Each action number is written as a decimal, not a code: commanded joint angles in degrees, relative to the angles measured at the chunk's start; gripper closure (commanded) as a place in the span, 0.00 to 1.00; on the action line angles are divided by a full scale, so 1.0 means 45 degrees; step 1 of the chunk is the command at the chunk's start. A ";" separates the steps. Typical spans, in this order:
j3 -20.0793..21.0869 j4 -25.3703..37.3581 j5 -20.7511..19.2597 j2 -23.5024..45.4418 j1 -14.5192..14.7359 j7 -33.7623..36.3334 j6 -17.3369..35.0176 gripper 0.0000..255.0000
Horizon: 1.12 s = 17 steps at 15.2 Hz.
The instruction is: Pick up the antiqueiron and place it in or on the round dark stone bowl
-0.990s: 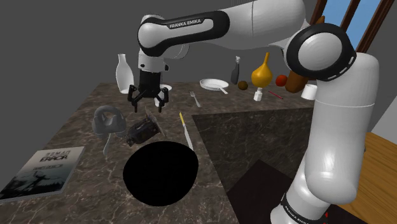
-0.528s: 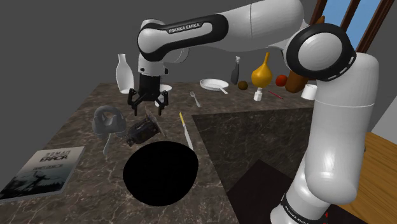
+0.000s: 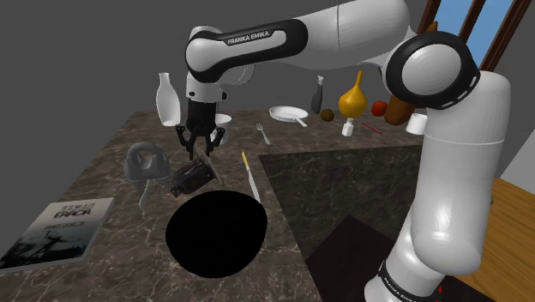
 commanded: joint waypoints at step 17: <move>0.0014 0.2191 -0.0073 -0.0010 0.0008 0.0372 -0.2175 1.00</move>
